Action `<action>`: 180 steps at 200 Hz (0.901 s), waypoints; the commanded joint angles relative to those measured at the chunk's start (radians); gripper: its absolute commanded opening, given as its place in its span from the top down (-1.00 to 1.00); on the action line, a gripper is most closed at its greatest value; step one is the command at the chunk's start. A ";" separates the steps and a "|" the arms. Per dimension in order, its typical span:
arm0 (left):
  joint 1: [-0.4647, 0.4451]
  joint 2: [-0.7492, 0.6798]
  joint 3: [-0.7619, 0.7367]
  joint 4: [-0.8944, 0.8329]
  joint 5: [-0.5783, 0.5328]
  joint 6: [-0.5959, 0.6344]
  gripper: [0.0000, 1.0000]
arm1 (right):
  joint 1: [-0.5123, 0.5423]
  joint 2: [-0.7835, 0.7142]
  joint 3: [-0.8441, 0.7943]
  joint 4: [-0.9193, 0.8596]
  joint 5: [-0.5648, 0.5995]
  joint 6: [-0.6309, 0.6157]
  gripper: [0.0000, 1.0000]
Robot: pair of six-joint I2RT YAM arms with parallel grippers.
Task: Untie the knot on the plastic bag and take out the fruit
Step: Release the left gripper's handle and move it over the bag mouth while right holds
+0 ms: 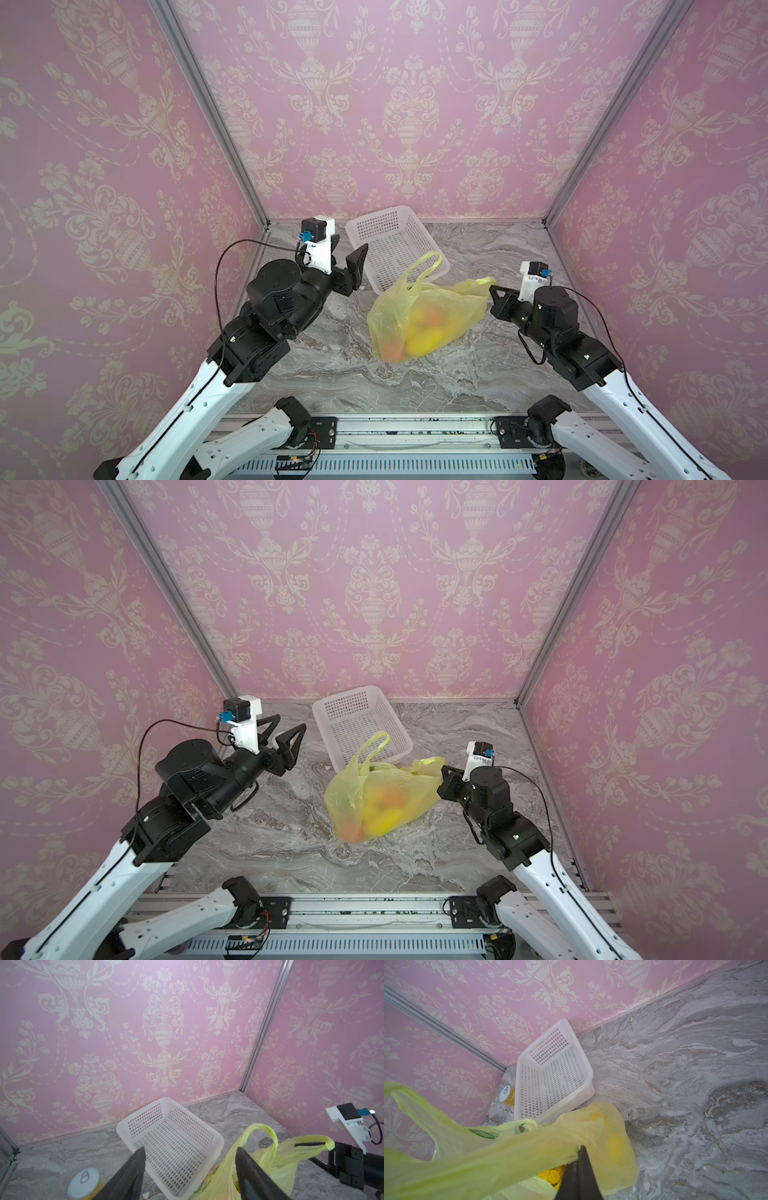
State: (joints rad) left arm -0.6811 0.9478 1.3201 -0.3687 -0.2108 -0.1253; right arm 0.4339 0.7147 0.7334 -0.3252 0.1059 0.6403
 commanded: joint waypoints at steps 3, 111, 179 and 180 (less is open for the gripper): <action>0.025 0.207 0.098 -0.089 0.022 0.071 -0.46 | -0.003 0.005 -0.017 -0.009 -0.030 0.024 1.00; 0.155 0.688 0.329 -0.254 0.371 0.062 -0.66 | 0.005 0.023 -0.032 0.026 -0.104 0.016 1.00; 0.083 0.661 0.220 -0.258 0.574 0.166 -0.73 | 0.005 0.031 -0.011 0.023 -0.081 -0.014 1.00; 0.081 0.661 0.220 -0.261 0.574 0.169 -0.73 | 0.006 0.031 -0.009 0.022 -0.079 -0.015 1.00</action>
State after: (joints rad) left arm -0.5537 1.6371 1.5627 -0.5945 0.2630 -0.0376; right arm 0.4343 0.7437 0.7151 -0.3031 0.0105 0.6548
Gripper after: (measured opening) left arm 0.862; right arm 0.052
